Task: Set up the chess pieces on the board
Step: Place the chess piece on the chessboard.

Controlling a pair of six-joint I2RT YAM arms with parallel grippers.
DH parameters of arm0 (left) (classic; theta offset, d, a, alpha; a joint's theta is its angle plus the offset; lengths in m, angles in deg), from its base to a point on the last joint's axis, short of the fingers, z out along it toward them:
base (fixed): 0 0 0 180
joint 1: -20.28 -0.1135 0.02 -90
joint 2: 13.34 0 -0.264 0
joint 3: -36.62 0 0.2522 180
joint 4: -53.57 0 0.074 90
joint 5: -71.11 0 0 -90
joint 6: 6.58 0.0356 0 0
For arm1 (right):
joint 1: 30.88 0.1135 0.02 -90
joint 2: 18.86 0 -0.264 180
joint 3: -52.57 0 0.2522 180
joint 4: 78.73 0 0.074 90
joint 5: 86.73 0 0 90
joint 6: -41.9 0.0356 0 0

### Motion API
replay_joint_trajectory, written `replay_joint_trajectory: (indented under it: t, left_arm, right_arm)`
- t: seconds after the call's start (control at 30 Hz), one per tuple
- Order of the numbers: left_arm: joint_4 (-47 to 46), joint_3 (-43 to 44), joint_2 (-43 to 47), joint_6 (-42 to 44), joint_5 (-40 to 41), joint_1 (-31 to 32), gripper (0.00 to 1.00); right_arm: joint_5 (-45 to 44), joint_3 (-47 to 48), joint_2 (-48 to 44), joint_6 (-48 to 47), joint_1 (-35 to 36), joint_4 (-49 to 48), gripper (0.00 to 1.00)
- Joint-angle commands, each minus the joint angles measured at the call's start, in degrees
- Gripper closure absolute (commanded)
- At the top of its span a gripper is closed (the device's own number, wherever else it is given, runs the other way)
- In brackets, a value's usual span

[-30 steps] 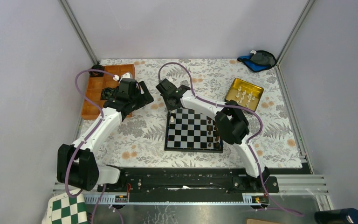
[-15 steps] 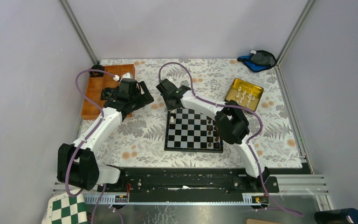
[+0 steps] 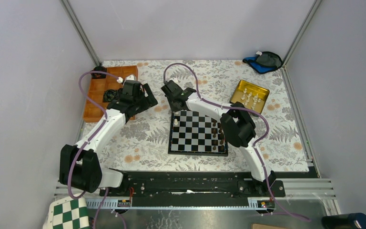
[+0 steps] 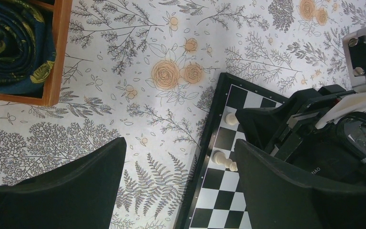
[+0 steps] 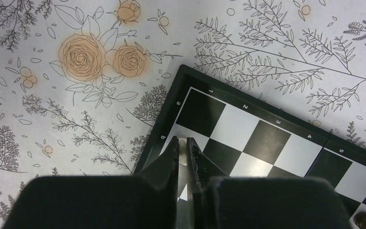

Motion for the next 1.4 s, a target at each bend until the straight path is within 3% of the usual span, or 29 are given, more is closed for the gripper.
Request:
replay_joint_trajectory:
  t: [0.0,0.27,0.67,0.9,1.07,1.37]
  left_arm:
    - [-0.8,0.4,-0.4,0.8,-0.6,-0.2,0.09]
    - [-0.9,1.3,-0.7,0.9,-0.9,-0.2,0.09]
    - [-0.9,4.8,-2.6,1.1,-1.2,-0.1,0.09]
    - [-1.3,4.9,-3.3,1.1,-1.5,-0.1,0.09]
    - [-1.3,4.8,-3.6,1.2,-1.3,-0.1,0.09]
    - [-1.3,4.5,-3.7,1.3,-1.3,-0.2,0.09]
  right_arm:
    - [0.2,-2.3,-1.8,0.1,-0.5,1.9,0.85]
    - [-0.1,-2.1,-2.9,-0.5,-0.6,2.4,0.62]
    - [-0.4,2.2,-3.4,-2.2,-0.7,4.4,0.59]
    - [1.0,2.7,-2.5,-2.1,-1.4,4.6,0.63]
    - [2.8,3.3,-1.9,-1.7,-1.6,4.6,0.79]
    - [4.1,3.8,-1.3,-1.3,-1.6,4.9,0.94]
